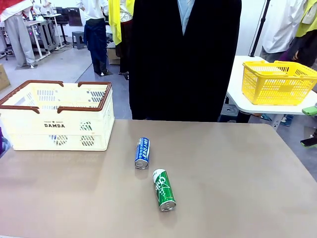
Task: Place the drinks into the Shopping basket.
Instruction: Pick up one drink and place it into the Shopping basket.
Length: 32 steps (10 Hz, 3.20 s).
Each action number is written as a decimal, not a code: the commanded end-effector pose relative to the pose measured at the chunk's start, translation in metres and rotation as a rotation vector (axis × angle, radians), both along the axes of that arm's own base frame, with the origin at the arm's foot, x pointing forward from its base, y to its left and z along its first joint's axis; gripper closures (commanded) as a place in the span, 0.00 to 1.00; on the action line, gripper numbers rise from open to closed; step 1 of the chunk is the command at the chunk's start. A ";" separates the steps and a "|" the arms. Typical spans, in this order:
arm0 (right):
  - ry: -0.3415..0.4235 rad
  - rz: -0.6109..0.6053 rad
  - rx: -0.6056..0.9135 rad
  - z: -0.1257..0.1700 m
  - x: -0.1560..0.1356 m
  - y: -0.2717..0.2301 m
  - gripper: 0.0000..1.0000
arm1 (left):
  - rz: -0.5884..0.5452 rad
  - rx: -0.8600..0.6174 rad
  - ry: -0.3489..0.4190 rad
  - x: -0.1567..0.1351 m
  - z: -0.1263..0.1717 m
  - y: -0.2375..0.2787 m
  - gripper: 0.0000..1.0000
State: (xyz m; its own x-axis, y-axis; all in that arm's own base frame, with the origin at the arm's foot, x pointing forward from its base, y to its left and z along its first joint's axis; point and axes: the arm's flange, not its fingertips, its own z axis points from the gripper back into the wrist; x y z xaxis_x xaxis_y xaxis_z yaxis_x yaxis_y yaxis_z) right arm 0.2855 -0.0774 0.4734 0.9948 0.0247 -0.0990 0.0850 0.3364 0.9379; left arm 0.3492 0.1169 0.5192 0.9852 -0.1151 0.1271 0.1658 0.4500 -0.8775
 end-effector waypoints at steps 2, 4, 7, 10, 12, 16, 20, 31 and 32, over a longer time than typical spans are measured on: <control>0.013 -0.009 0.015 0.006 0.000 0.000 0.00 | -0.189 0.359 0.007 0.044 0.062 -0.181 0.00; 0.013 -0.009 0.015 0.006 0.000 0.000 0.00 | -0.026 0.649 -0.045 0.059 0.049 -0.289 0.00; 0.013 -0.009 0.015 0.006 0.000 0.000 0.00 | 0.266 0.948 -0.308 0.051 -0.017 -0.402 0.00; 0.013 -0.009 0.015 0.006 0.000 0.000 0.00 | 0.293 1.005 -0.318 0.065 -0.060 -0.432 0.00; 0.013 -0.009 0.015 0.006 0.000 0.000 0.00 | 0.220 0.925 -0.429 0.040 -0.046 -0.427 0.00; 0.013 -0.009 0.015 0.006 0.000 0.000 0.00 | 0.212 0.959 -0.326 0.072 -0.091 -0.442 0.00; 0.013 -0.009 0.015 0.006 0.000 0.000 0.00 | 0.117 1.027 -0.192 0.123 -0.145 -0.464 0.00; 0.013 -0.009 0.015 0.006 0.000 0.000 0.00 | 0.097 1.067 -0.041 0.140 -0.228 -0.471 1.00; 0.013 -0.009 0.015 0.006 0.000 0.000 0.00 | 0.096 1.061 -0.044 0.140 -0.228 -0.471 1.00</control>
State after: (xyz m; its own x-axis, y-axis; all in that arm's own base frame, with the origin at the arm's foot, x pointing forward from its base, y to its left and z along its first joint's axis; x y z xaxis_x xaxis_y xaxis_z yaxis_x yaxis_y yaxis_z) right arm 0.2849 -0.0782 0.4736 0.9947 0.0225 -0.1004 0.0871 0.3363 0.9377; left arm 0.4879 -0.3524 0.2927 0.9901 -0.1363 0.0334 0.1367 0.9906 -0.0105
